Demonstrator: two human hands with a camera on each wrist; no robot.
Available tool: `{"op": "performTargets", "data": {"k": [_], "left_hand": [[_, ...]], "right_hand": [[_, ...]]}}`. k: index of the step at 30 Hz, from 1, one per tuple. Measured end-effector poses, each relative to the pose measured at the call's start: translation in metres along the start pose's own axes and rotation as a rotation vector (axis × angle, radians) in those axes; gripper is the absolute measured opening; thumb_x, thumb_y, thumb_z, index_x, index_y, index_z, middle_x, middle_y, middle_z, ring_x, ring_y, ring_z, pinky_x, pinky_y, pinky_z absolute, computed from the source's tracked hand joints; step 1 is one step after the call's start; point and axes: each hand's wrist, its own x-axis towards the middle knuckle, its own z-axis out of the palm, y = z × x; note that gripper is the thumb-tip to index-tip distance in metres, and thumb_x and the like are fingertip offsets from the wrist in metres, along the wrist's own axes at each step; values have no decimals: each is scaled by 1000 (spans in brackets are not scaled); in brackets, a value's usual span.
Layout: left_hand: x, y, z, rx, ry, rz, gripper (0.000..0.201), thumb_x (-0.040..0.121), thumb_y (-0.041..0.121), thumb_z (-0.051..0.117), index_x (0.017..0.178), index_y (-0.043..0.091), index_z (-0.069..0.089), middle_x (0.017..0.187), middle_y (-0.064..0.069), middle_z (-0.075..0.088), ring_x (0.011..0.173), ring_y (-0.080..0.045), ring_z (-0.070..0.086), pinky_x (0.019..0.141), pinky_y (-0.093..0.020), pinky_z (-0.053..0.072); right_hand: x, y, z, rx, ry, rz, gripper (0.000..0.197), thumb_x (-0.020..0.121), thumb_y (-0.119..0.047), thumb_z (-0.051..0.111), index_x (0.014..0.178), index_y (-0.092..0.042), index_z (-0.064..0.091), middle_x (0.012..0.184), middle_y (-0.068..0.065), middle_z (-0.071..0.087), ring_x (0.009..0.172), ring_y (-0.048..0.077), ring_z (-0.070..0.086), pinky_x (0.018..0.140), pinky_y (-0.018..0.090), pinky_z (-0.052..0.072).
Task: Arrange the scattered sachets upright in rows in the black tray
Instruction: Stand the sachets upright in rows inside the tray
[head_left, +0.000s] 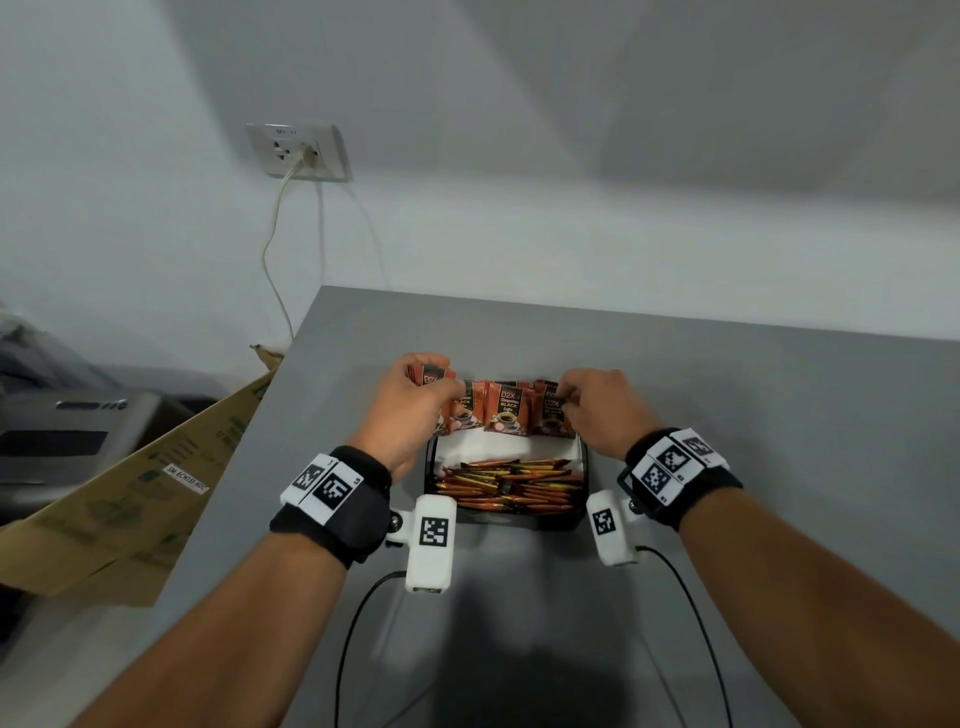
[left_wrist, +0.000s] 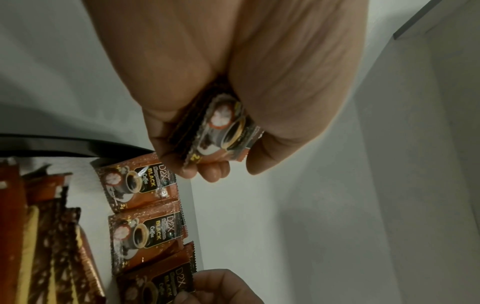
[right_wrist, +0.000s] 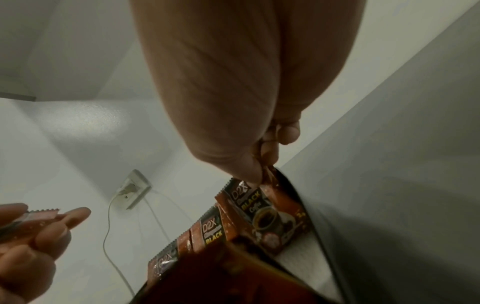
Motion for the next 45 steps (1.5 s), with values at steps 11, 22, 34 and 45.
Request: {"op": "performTargets", "data": {"k": [11, 22, 34, 45], "left_hand": [[-8, 1, 5, -64, -63, -61, 38, 84, -13, 45, 116, 7, 53, 97, -20, 62, 64, -25, 64, 62, -39, 53], [-13, 3, 25, 145, -194, 80, 51, 78, -15, 72, 119, 11, 59, 97, -16, 70, 75, -22, 69, 68, -33, 58], [3, 1, -3, 103, 107, 42, 24, 93, 3, 62, 113, 14, 56, 95, -9, 63, 68, -14, 61, 59, -27, 56], [1, -8, -12, 140, 53, -12, 29, 91, 1, 60, 118, 10, 56, 92, -9, 64, 67, -12, 63, 59, -25, 53]], "right_hand": [[-2, 5, 8, -44, 114, -20, 17, 89, -11, 67, 104, -14, 59, 104, -1, 50, 93, 19, 54, 81, 33, 51], [-29, -49, -36, 403, 61, -153, 19, 90, -25, 71, 109, -27, 72, 95, -15, 69, 87, -2, 64, 75, 9, 45], [12, -56, -15, 4, -66, -122, 13, 93, -11, 65, 100, -22, 70, 102, 1, 72, 88, 17, 68, 80, 32, 59], [24, -52, 14, -139, -115, -129, 18, 94, -6, 57, 98, -22, 66, 101, 5, 67, 86, 24, 64, 77, 42, 59]]}}
